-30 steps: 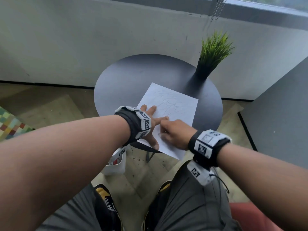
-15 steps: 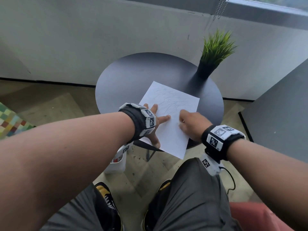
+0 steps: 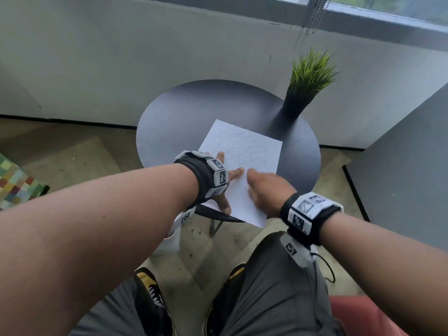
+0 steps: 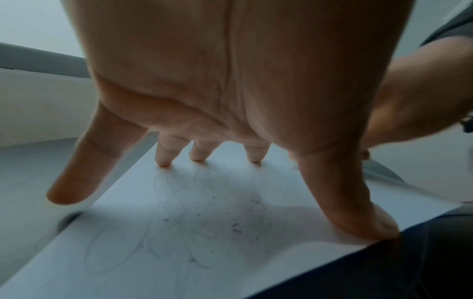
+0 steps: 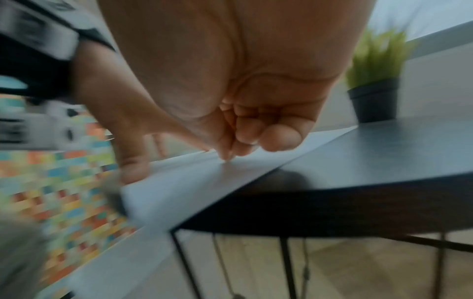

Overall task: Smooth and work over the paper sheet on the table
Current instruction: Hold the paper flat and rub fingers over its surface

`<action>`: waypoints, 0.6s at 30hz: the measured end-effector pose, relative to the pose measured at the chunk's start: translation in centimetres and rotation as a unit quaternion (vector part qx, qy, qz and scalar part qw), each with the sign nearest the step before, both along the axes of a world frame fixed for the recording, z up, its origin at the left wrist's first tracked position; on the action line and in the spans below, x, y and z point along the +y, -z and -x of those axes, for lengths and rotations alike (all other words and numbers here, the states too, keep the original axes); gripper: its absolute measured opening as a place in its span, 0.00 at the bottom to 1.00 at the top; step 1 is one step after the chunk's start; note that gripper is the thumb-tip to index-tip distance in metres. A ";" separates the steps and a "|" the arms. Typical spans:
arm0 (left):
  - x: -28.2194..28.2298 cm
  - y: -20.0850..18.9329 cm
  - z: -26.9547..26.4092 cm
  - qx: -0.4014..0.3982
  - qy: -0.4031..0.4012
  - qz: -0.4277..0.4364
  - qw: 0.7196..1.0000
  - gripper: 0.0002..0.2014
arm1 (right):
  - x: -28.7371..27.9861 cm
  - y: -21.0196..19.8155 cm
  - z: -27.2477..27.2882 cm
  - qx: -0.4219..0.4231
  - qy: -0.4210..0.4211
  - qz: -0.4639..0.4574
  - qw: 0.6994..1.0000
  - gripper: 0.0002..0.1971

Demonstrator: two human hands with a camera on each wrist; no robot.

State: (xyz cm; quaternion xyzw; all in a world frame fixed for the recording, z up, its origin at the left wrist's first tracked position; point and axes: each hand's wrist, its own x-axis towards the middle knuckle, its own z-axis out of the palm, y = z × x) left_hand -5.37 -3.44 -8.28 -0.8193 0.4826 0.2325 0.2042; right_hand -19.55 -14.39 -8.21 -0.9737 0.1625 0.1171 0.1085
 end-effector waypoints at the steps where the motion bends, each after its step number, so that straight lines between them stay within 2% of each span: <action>1: 0.1 0.1 -0.1 0.001 0.000 0.003 1.000 0.66 | 1.2 0.0 0.3 0.009 -0.053 -0.012 0.999 0.08; 3: 0.2 0.2 -0.1 0.005 -0.002 0.003 1.000 0.66 | 2.2 -0.3 1.0 0.031 -0.123 -0.054 0.990 0.04; 4: 0.2 0.2 -0.1 0.008 -0.004 0.002 1.000 0.66 | 1.6 -0.6 0.9 0.038 -0.123 -0.067 0.989 0.04; 5: 0.2 0.1 -0.1 0.011 -0.006 0.001 1.000 0.67 | 0.6 -0.7 0.6 0.039 -0.096 -0.069 0.992 0.03; 8: 0.1 -0.1 0.2 0.010 -0.009 0.003 1.000 0.66 | -1.6 -0.5 -0.6 -0.002 0.080 -0.028 0.996 0.05; 9: 0.1 -0.1 0.3 0.010 -0.010 0.003 1.000 0.66 | -1.2 -0.3 -0.7 -0.005 0.100 -0.020 0.995 0.07; 10: 0.1 -0.1 0.3 0.011 -0.009 0.003 1.000 0.66 | -0.2 -0.1 -0.8 -0.005 0.082 -0.025 0.996 0.10; 12: 0.2 -0.1 0.2 0.009 -0.009 0.003 1.000 0.66 | 2.1 0.1 -0.3 -0.002 -0.013 -0.071 0.997 0.11; 14: 0.2 -0.3 0.3 0.006 -0.010 -0.002 1.000 0.66 | 2.5 -0.4 0.5 0.021 -0.102 -0.100 0.990 0.04; 16: 0.2 -0.5 0.4 0.012 -0.013 -0.005 1.000 0.66 | 0.4 -1.0 0.4 0.043 -0.089 -0.076 0.992 0.03; 18: 0.2 -0.7 0.7 0.010 -0.013 0.000 1.000 0.65 | -1.7 -0.9 0.3 0.024 0.006 -0.031 0.999 0.05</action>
